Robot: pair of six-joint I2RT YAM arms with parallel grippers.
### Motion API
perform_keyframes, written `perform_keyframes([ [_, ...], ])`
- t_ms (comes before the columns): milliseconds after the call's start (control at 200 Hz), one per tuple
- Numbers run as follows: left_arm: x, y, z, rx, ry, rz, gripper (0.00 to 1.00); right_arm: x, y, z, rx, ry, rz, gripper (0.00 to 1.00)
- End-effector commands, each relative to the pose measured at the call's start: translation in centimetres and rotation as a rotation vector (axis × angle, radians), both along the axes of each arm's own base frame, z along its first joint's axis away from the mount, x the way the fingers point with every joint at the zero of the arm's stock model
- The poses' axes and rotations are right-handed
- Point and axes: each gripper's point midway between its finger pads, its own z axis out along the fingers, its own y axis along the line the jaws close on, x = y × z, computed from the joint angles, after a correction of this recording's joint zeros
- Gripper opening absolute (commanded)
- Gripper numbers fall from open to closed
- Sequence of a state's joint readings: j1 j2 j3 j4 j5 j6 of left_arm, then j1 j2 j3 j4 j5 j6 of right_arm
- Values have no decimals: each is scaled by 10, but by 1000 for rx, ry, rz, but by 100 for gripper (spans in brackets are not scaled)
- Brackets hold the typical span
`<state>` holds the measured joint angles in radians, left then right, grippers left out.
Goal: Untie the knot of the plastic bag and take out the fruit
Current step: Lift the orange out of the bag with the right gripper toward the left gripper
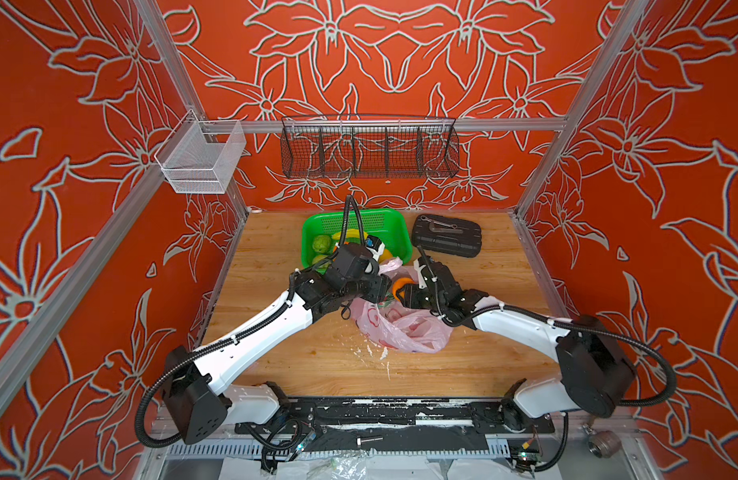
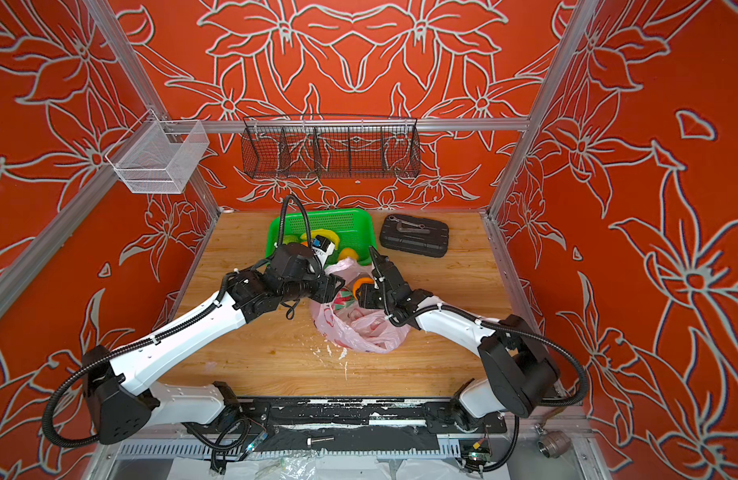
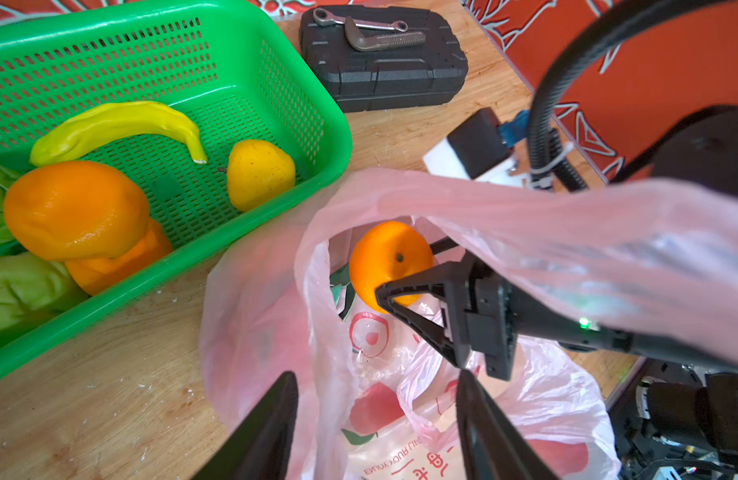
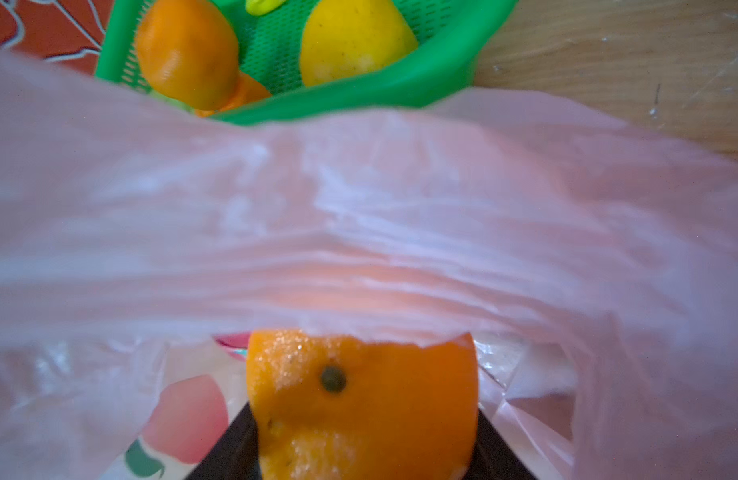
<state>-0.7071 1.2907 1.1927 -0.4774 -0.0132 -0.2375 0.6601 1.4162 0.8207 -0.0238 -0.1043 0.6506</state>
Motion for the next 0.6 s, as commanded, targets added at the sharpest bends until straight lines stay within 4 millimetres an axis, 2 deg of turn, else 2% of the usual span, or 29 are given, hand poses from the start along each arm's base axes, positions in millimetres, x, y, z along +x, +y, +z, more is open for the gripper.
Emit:
perform_keyframes([
  [0, -1, 1, 37, -35, -99, -21, 64, -10, -1, 19, 33, -15, 34, 51],
  [330, -20, -10, 105, -107, -363, -215, 68, -25, -33, 93, 81, -146, -17, 51],
  [485, -31, -26, 134, -141, -487, -354, 69, -31, -55, 126, 131, -185, -64, 51],
  [596, -43, -43, 144, -153, -584, -499, 70, -36, -65, 147, 217, -180, -69, 51],
])
